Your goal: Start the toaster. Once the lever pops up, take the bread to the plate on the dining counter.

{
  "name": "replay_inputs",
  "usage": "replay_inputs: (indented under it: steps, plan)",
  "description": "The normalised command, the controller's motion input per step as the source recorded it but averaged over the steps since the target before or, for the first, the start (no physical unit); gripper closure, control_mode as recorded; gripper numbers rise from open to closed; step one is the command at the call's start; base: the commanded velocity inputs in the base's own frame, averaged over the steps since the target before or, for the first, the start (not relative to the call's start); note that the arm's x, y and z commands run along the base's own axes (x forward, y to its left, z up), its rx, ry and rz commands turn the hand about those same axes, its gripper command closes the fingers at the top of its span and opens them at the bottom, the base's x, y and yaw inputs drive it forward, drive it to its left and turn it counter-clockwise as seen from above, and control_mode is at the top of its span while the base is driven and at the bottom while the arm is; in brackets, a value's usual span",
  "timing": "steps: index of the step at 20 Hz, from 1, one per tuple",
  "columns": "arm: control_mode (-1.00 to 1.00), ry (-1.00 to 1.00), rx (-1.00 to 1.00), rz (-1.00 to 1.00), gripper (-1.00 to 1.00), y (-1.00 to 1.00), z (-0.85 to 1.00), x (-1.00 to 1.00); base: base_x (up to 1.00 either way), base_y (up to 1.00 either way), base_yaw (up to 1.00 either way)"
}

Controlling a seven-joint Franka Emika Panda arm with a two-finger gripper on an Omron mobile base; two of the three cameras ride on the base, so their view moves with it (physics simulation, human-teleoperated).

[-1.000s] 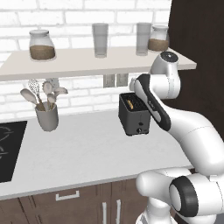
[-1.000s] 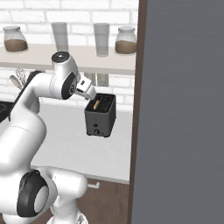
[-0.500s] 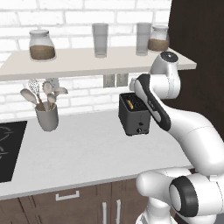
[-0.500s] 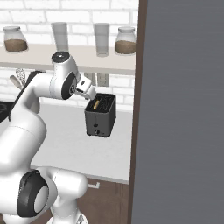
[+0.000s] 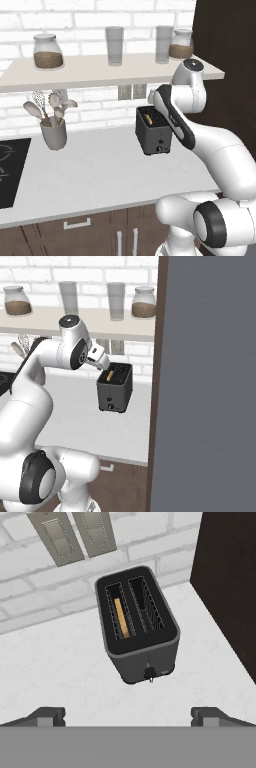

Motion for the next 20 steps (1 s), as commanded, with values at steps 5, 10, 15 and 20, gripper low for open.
replay_inputs:
  steps: [5,10,15,20]
  plan:
    - [-1.00,0.00,0.00,0.00,-1.00,0.00,0.00,0.00,0.00,0.00,0.00]
    - [-1.00,0.00,0.00,0.00,-1.00,0.00,0.00,0.00,0.00,0.00,0.00]
    - [-1.00,0.00,0.00,0.00,-1.00,0.00,0.00,0.00,0.00,0.00,0.00]
    - [-1.00,0.00,0.00,0.00,-1.00,0.00,0.00,0.00,0.00,0.00,0.00]
